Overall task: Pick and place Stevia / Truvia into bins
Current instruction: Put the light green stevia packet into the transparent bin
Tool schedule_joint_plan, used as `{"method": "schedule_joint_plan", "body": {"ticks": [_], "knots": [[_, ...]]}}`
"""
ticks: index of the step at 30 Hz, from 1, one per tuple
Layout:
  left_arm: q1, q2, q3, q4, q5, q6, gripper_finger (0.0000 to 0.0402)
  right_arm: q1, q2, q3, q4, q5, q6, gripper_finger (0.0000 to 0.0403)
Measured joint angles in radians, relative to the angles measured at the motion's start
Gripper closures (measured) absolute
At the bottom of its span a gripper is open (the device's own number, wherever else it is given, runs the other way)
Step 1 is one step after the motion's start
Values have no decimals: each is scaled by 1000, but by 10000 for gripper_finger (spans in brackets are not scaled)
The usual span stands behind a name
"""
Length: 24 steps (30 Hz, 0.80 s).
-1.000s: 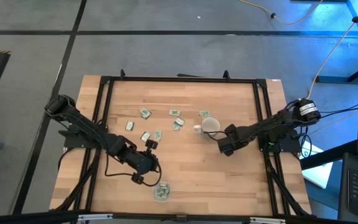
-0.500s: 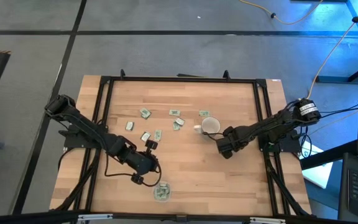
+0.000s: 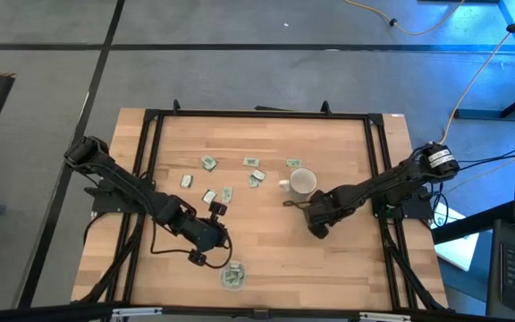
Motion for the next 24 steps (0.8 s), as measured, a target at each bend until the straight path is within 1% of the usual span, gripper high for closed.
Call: {"method": "schedule_joint_plan", "body": {"ticks": [4, 7, 11, 15, 20, 24], "knots": [[0, 0, 0, 1, -3, 1, 370, 51, -1, 80, 171, -47, -174, 401], [2, 0, 0, 22, -16, 4, 361, 87, -1, 133, 298, -45, -325, 401], [6, 0, 0, 88, -19, 65, 336, 111, -3, 187, 529, -40, -549, 401], [5, 0, 0, 169, 2, 146, 306, 119, -3, 222, 731, -40, -740, 401], [7, 0, 0, 301, 0, 250, 283, 118, -3, 228, 906, -87, -853, 401], [24, 0, 0, 413, -1, 273, 279, 118, -3, 229, 1018, -185, -894, 401]]}}
